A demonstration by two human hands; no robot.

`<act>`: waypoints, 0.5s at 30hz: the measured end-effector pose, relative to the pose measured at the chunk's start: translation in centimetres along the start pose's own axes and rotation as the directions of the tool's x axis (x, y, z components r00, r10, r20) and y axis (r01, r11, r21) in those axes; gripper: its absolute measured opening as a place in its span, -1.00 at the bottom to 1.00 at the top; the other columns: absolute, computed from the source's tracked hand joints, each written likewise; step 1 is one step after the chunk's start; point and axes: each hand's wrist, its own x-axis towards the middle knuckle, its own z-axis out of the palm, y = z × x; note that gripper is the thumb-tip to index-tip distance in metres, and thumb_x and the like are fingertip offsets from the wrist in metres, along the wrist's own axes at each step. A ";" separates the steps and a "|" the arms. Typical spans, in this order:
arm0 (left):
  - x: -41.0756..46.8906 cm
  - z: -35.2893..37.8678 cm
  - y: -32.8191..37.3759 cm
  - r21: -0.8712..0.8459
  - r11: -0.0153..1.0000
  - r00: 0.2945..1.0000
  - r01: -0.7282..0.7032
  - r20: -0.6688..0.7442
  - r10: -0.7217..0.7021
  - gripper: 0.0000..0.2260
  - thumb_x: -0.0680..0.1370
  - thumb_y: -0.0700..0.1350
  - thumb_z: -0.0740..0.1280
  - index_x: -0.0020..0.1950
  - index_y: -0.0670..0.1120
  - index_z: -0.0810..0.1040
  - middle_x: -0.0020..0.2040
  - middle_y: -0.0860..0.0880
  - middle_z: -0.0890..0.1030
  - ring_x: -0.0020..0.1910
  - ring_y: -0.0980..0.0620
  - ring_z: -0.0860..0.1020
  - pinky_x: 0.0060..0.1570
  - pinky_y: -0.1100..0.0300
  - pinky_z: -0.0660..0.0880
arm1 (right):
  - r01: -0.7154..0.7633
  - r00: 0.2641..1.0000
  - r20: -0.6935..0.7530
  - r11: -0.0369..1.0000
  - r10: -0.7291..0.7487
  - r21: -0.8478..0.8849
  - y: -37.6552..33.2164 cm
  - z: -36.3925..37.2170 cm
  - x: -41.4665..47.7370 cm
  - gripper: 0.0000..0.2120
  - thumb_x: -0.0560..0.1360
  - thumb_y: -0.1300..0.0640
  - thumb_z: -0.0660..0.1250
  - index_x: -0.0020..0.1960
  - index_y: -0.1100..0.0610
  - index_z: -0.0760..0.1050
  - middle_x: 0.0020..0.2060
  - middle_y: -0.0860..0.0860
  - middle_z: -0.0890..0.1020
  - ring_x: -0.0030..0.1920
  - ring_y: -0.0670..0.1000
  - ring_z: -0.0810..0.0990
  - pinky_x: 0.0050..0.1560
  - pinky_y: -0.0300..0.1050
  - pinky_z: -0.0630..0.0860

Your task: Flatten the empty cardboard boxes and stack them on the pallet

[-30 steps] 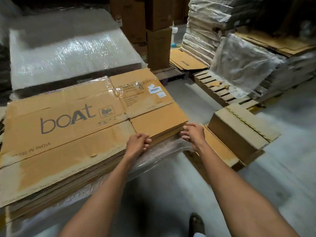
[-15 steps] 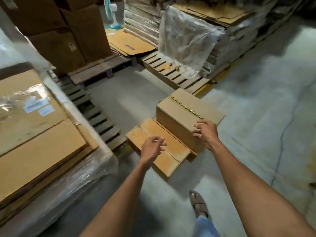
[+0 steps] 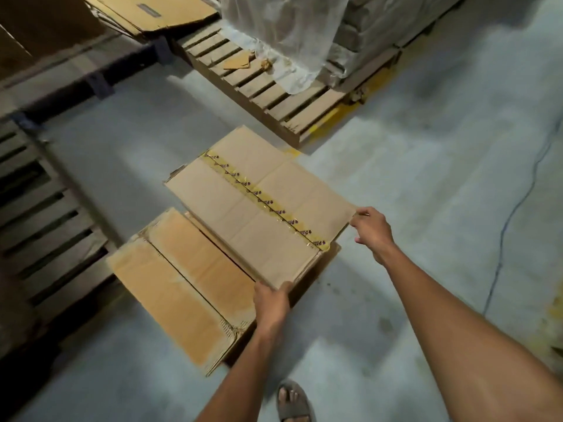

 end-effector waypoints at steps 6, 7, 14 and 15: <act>4.3 3.8 -1.4 -0.269 0.957 0.994 0.107 0.010 -0.108 -0.05 0.55 -0.05 0.48 0.65 0.10 -0.18 0.65 -0.04 0.07 0.51 -0.19 0.30 0.33 -0.16 0.48 | 0.002 0.983 0.180 0.992 0.022 -0.129 1.8 1.1 7.0 -0.37 0.59 0.03 0.34 0.59 0.05 0.19 0.30 -0.02 0.41 0.27 0.08 0.44 0.34 0.11 0.46; 4.5 4.2 -1.3 -0.315 0.942 0.993 0.113 0.002 -0.118 -0.02 0.55 -0.10 0.49 0.65 0.11 -0.22 0.65 -0.03 0.04 0.52 -0.18 0.29 0.32 -0.15 0.48 | 0.014 0.983 0.185 0.988 0.015 -0.154 2.0 1.5 7.7 -0.33 0.58 0.02 0.35 0.60 0.06 0.17 0.38 0.01 0.38 0.32 0.09 0.43 0.37 0.13 0.45; 3.5 2.7 -0.2 -0.562 0.816 0.974 0.137 -0.073 -0.214 -0.12 0.48 -0.19 0.52 0.57 0.24 0.04 0.45 0.05 0.29 0.37 -0.06 0.31 0.40 -0.28 0.29 | 0.057 0.983 0.181 0.974 -0.017 -0.218 1.1 2.6 6.8 -0.37 0.49 -0.03 0.45 0.48 0.10 0.33 0.31 0.04 0.33 0.30 0.08 0.43 0.25 0.04 0.48; 3.6 1.7 -0.5 -0.580 0.807 0.975 0.109 -0.094 -0.199 -0.14 0.47 -0.19 0.53 0.55 0.24 0.07 0.41 0.06 0.35 0.36 -0.05 0.33 0.42 -0.30 0.22 | 0.062 0.983 0.184 0.979 -0.025 -0.196 0.8 2.9 6.2 -0.44 0.50 -0.03 0.45 0.41 0.08 0.36 0.28 0.04 0.35 0.27 0.07 0.44 0.17 -0.01 0.46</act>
